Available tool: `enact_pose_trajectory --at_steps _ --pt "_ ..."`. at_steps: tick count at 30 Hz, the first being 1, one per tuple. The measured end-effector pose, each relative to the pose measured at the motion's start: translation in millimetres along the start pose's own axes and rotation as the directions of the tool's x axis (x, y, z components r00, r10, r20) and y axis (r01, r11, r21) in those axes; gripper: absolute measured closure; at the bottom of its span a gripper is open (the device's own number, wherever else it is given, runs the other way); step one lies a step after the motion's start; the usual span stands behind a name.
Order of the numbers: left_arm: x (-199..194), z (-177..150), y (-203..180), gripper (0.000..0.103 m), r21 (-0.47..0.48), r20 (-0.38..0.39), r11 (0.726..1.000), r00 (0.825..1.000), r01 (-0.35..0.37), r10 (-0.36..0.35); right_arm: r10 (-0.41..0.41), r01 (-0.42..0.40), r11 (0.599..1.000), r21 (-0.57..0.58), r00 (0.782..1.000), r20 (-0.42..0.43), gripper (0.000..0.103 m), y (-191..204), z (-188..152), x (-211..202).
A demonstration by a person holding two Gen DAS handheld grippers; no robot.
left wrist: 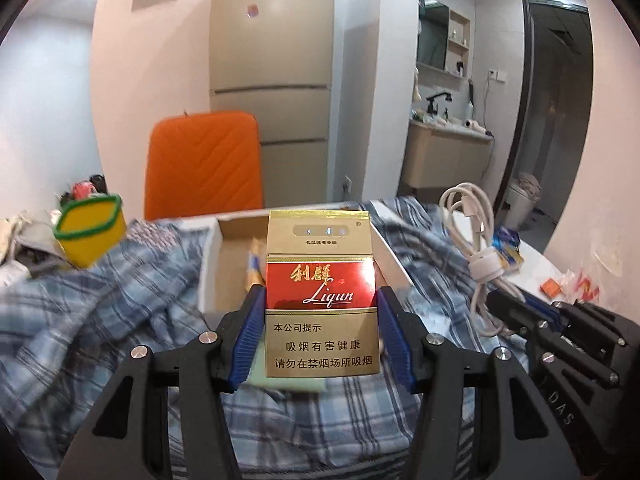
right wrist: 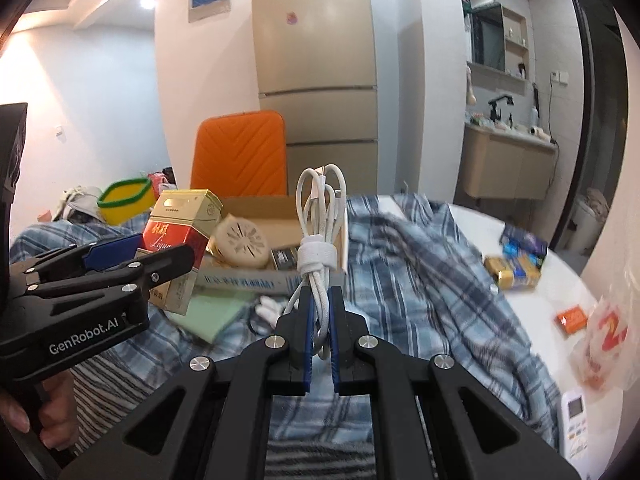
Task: Organize soft objects
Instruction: 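Carry the Liqun pack and white cable up over the box with both grippers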
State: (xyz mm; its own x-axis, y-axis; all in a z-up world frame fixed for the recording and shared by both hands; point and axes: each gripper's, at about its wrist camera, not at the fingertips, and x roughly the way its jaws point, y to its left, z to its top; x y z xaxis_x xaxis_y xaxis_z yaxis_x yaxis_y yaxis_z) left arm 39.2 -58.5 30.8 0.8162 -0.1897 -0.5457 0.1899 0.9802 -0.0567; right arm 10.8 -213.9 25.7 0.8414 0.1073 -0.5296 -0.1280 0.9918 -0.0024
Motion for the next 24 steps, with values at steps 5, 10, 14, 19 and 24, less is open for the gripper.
enact_pose_trajectory --at_steps 5,10,14,19,24 --pt "-9 26 11 0.049 -0.012 0.041 1.0 0.999 -0.027 0.027 0.009 -0.008 1.0 -0.028 0.999 0.035 0.095 7 33 -1" --pt "-12 57 16 0.048 -0.028 0.045 0.998 0.997 -0.054 0.055 0.056 -0.054 0.998 -0.028 0.996 0.075 0.095 7 69 -4" --pt "-19 80 19 0.048 -0.04 0.087 0.997 0.993 -0.071 0.074 0.055 -0.051 0.998 -0.039 0.992 0.109 0.095 9 96 -7" --pt "-21 111 32 0.048 -0.102 0.11 0.991 0.989 -0.09 0.101 0.044 -0.041 0.999 -0.025 0.991 0.128 0.095 9 127 -4" --pt "-17 133 40 0.048 -0.124 0.126 0.987 0.985 -0.106 0.122 0.037 -0.038 0.999 0.005 0.992 0.121 0.095 10 159 8"
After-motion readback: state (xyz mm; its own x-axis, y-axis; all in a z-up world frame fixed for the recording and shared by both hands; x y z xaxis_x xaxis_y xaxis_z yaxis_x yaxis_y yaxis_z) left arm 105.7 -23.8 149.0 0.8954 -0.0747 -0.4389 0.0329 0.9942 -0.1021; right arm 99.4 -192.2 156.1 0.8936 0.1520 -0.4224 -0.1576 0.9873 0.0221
